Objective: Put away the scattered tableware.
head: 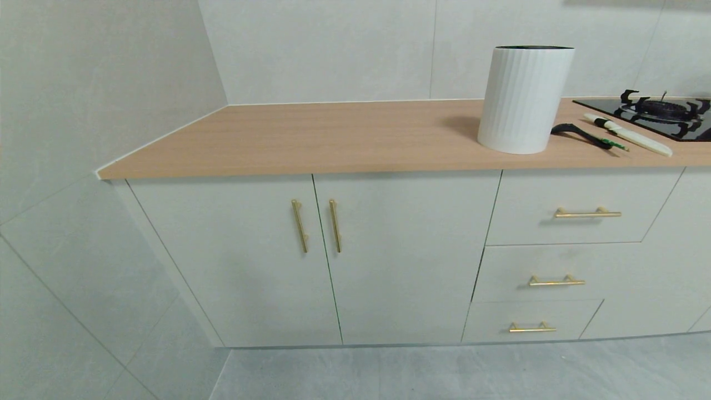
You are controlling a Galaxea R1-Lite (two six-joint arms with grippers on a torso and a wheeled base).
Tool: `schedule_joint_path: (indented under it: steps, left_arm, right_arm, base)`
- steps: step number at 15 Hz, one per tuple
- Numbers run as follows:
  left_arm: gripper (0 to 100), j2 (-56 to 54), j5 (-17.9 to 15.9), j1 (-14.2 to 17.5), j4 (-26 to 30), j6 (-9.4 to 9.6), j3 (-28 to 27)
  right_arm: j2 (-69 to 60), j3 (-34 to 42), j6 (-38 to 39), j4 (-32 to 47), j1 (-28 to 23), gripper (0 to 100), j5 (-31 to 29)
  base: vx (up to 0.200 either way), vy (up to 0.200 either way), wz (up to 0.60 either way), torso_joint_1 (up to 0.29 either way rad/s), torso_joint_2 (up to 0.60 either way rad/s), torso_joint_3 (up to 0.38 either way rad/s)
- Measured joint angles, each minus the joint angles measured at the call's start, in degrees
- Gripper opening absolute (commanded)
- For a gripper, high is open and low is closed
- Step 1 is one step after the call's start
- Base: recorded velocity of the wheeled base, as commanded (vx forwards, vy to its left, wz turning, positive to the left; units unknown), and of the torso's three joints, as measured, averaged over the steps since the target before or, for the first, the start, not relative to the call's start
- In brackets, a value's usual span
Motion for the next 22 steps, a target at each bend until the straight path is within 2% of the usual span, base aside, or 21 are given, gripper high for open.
schedule_joint_path:
  steps: [17, 22]
  left_arm:
    - [100, 0.0, -0.2, -0.1, 0.0, -0.16, 0.0]
    - [100, 0.0, -0.2, 0.0, 0.0, -0.18, 0.0]
  right_arm:
    - [0.0, 0.0, 0.5, -0.1, 0.0, 100, 0.0]
    - [0.0, 0.0, 0.4, 0.0, 0.0, 100, 0.0]
  base:
    - [0.000, -0.200, 0.00, 0.003, 0.00, 0.002]
    - [0.000, 0.000, 0.00, 0.000, 0.00, 0.000]
